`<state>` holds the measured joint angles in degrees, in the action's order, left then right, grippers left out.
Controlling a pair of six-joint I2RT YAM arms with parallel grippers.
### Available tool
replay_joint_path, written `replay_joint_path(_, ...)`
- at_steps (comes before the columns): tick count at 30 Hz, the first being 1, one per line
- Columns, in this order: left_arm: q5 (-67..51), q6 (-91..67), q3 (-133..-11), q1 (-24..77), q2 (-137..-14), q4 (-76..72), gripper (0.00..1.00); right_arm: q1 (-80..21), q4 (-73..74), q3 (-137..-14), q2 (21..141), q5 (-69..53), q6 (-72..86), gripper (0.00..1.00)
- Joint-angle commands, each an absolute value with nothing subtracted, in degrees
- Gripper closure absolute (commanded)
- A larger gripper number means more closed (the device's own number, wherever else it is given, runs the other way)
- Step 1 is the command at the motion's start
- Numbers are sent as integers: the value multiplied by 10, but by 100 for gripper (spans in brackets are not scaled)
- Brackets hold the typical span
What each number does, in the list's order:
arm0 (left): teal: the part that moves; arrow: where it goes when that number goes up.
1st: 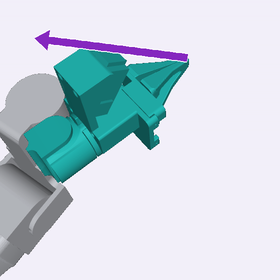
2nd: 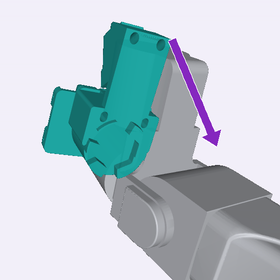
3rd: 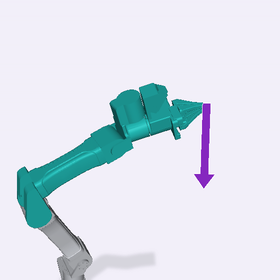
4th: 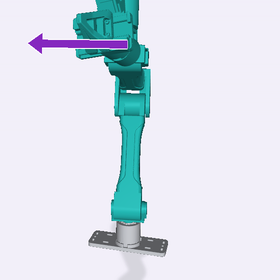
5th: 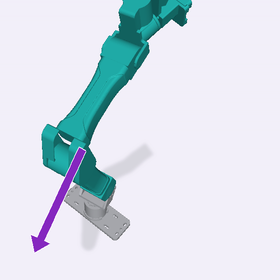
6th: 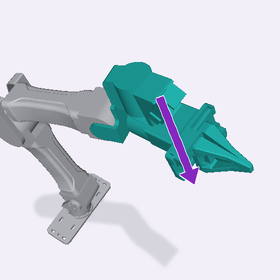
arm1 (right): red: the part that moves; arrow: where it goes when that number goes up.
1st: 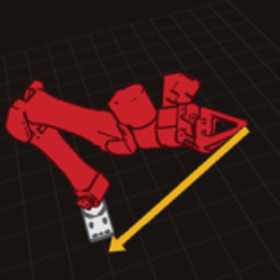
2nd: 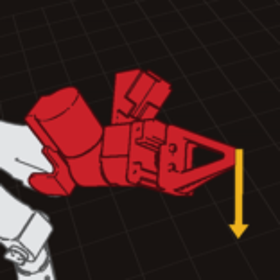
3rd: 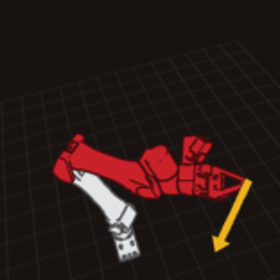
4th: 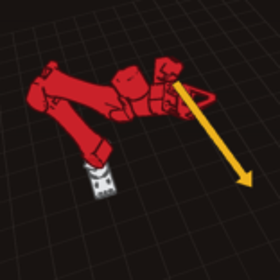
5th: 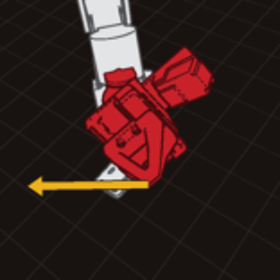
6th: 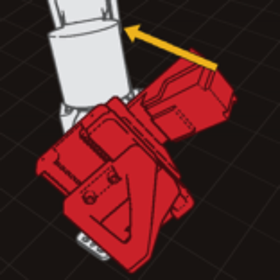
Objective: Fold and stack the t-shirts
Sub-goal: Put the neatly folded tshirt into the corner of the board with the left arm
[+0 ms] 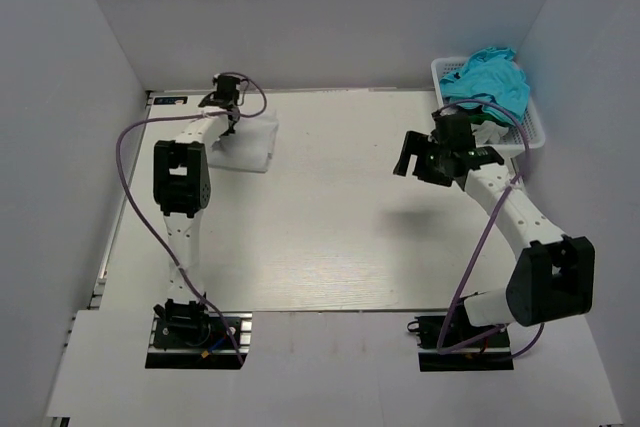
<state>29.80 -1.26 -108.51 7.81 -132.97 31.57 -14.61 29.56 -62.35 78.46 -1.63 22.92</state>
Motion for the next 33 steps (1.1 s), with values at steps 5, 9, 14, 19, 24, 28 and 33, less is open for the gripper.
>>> replay_joint_path(5, 343, 84, -1243, 11, -1422, 261, 100, -144, 338, -711, 838, -19, 203, 10)
replay_joint_path(9, 370, 147, -1305, -14, -1466, 210, 100, -143, 347, -715, 855, -12, 199, 10)
replay_joint_path(14, 396, 197, -1326, -32, -1486, 132, 100, -142, 340, -705, 864, -25, 207, 10)
replay_joint_path(19, 410, 225, -1304, -61, -1486, 91, 100, -143, 339, -714, 878, -38, 208, 10)
replay_joint_path(24, 400, 220, -1296, -83, -1474, 77, 100, -142, 337, -723, 887, -57, 208, 10)
replay_joint_path(28, 384, 213, -1281, -91, -1448, 77, 1, -143, 328, -724, 879, -83, 209, 10)
replay_joint_path(33, 350, 157, -1322, -91, -1422, 114, 0, -144, 317, -710, 858, -91, 212, 10)
